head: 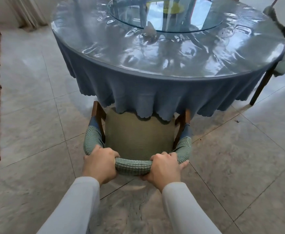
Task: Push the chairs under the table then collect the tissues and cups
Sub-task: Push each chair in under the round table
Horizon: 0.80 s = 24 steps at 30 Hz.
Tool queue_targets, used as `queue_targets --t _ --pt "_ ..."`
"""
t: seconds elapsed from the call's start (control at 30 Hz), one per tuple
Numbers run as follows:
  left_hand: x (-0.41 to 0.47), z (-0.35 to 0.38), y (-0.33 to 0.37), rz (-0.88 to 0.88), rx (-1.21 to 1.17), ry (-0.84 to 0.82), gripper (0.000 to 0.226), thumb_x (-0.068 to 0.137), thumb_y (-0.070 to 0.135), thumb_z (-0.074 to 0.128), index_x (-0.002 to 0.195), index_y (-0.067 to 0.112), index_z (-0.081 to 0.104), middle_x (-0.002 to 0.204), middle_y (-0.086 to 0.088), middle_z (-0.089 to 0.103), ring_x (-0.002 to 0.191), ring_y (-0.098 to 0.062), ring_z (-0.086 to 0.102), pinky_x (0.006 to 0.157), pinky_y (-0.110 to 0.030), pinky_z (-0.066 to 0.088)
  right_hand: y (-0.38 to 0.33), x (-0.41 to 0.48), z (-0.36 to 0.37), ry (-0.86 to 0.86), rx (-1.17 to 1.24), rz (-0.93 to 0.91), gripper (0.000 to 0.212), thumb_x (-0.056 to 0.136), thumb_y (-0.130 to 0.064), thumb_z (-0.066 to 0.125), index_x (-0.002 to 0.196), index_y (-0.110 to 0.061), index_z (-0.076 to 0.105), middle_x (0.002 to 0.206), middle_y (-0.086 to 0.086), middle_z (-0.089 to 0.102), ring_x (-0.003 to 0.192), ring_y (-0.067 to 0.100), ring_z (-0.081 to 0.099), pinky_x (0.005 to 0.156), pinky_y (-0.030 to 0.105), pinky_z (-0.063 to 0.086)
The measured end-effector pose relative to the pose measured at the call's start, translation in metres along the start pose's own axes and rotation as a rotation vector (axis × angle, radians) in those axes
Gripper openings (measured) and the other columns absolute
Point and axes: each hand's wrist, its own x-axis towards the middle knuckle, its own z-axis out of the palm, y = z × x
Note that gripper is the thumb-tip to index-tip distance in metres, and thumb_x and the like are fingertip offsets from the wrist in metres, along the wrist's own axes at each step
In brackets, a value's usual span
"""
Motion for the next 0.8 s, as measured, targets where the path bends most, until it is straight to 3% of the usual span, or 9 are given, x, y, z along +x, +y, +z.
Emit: queue_targets --t 0.13,0.27,0.6,0.8 --pt "0.048 -0.027 -0.027 0.039 0.024 -0.043 0.034 0.075 0.037 0.062 0.108 0.046 0.066 0.098 0.018 0.063 0.108 -0.018 0.044 0.085 -0.045 0.052 -0.035 0.035 -0.009 0.034 0.022 0.04 0.043 0.076 -0.059 0.074 0.11 -0.033 0.067 0.112 -0.004 0.059 0.12 0.029 0.042 0.104 0.082 0.014" --pt "0.091 -0.048 -0.045 0.07 0.039 -0.059 0.033 0.076 0.038 0.061 0.107 0.046 0.065 0.099 0.017 0.063 0.11 -0.019 0.045 0.088 -0.045 0.053 -0.062 0.07 -0.025 0.015 0.046 0.066 0.049 0.074 -0.063 0.074 0.113 -0.034 0.067 0.115 -0.004 0.059 0.121 0.028 0.042 0.104 0.081 0.014" --pt "0.117 -0.045 -0.036 0.191 0.049 -0.042 0.031 0.076 0.039 0.059 0.106 0.042 0.063 0.096 0.016 0.061 0.108 -0.02 0.044 0.084 -0.048 0.051 -0.047 0.09 -0.043 -0.016 0.006 0.063 0.06 0.067 -0.076 0.07 0.113 -0.038 0.066 0.113 -0.008 0.058 0.12 0.023 0.043 0.107 0.077 0.02" --pt "0.136 -0.064 -0.078 0.437 -0.057 -0.115 0.038 0.066 0.047 0.075 0.102 0.034 0.074 0.093 0.017 0.073 0.089 -0.005 0.065 0.082 -0.029 0.054 -0.042 0.086 -0.04 0.019 0.022 0.03 0.062 0.065 -0.08 0.068 0.113 -0.04 0.068 0.113 -0.012 0.061 0.121 0.022 0.042 0.107 0.078 0.018"
